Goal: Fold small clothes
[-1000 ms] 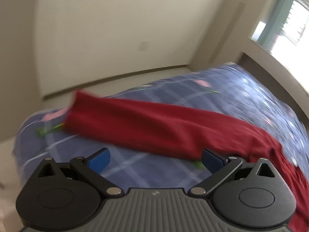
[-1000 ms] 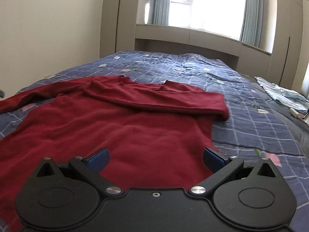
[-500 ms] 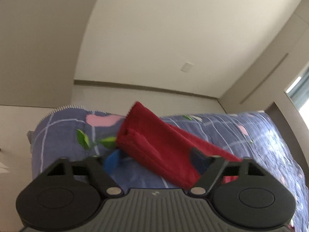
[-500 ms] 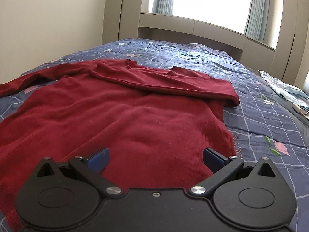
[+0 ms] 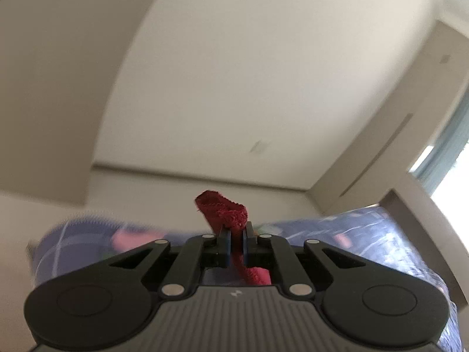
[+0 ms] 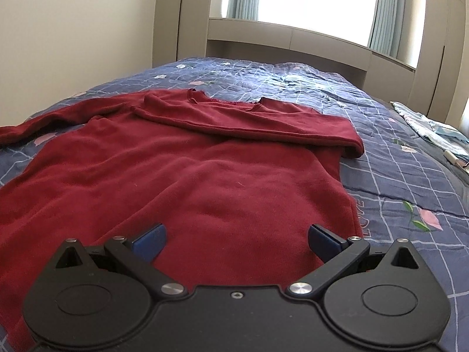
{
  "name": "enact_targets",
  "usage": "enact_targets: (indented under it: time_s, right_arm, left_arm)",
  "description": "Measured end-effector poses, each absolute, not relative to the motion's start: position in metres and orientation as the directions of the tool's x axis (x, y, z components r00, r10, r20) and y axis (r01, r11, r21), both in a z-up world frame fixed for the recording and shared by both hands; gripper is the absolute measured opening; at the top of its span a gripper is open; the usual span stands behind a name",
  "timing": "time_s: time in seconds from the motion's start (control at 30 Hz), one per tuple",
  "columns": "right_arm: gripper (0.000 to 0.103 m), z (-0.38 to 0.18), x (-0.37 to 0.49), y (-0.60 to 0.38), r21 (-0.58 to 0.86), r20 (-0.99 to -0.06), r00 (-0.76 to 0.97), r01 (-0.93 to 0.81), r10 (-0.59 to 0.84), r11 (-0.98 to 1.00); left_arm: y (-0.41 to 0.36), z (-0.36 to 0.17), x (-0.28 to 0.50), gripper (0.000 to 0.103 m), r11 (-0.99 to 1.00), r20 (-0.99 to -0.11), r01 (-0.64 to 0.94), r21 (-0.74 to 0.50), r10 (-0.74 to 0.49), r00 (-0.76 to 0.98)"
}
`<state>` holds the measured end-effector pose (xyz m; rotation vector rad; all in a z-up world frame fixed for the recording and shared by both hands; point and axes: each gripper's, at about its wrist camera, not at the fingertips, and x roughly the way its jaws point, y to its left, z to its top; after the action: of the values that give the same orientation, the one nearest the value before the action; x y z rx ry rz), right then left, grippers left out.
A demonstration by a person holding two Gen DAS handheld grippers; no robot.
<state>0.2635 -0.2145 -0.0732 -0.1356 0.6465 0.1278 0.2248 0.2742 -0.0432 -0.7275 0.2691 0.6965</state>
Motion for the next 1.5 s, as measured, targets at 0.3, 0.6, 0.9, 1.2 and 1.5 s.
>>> enact_targets:
  time_s: [0.3, 0.6, 0.9, 1.2, 1.5]
  right_arm:
    - [0.102, -0.065, 0.262, -0.228, -0.017, -0.583, 0.806, -0.136, 0.101, 0.991]
    - [0.102, -0.046, 0.270, -0.260, 0.029, -0.531, 0.845, -0.064, 0.070, 0.998]
    - [0.103, -0.053, 0.273, -0.302, 0.092, -0.556, 0.830, 0.014, 0.039, 0.996]
    - [0.102, -0.057, 0.288, -0.313, 0.208, -0.580, 0.798, -0.048, 0.163, 0.977]
    - [0.097, -0.052, 0.332, -0.283, 0.306, -0.580, 0.742, -0.184, 0.336, 0.934]
  left_arm:
    - [0.220, 0.039, 0.278, 0.006, 0.832, -0.170, -0.363, -0.420, 0.320, 0.932]
    - [0.097, 0.059, 0.323, 0.006, 0.959, -0.155, 0.141, -0.247, -0.182, 0.971]
    - [0.002, -0.020, 0.340, 0.006, 0.910, -0.391, 0.372, -0.185, -0.415, 0.821]
    - [-0.034, -0.081, 0.316, 0.008, 0.904, -0.566, 0.382, -0.194, -0.421, 0.709]
    - [-0.007, -0.072, 0.302, 0.078, 0.900, -0.574, 0.359, -0.247, -0.434, 0.695]
